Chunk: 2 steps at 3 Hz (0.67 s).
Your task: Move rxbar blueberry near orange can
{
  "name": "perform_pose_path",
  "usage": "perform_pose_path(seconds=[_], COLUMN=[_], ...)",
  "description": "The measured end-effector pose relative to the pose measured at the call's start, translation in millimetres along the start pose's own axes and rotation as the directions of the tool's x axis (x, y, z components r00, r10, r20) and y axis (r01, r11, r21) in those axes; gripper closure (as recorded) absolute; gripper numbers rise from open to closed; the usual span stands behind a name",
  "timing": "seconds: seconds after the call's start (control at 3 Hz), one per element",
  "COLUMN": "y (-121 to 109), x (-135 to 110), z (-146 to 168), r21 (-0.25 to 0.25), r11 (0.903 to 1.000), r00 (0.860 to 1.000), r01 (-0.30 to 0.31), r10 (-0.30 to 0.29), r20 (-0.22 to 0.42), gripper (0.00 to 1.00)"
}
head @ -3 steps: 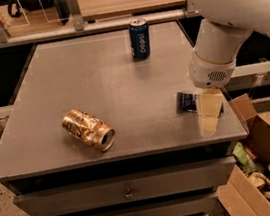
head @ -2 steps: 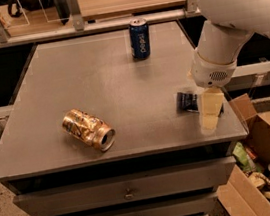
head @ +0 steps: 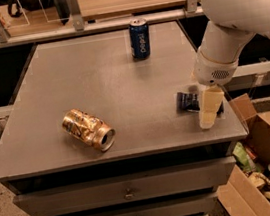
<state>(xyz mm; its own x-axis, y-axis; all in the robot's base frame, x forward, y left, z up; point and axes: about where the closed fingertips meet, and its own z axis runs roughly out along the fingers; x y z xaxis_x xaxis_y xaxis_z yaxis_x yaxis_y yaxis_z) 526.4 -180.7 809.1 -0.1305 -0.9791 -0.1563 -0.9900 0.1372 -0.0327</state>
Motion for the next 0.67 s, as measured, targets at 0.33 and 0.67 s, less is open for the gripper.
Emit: perform_pose_path(seconds=[0.33,0.67], y=[-3.4,-3.7], x=[5.6,4.9], z=[2.0,-2.9], r21=[0.008,0.008], r11=[0.9999,0.9999], r00=[1.0,1.0], r01=[-0.009,-0.009], r10=[0.009,0.009], r20=[-0.003,-0.003], gripper=[0.41,0.63])
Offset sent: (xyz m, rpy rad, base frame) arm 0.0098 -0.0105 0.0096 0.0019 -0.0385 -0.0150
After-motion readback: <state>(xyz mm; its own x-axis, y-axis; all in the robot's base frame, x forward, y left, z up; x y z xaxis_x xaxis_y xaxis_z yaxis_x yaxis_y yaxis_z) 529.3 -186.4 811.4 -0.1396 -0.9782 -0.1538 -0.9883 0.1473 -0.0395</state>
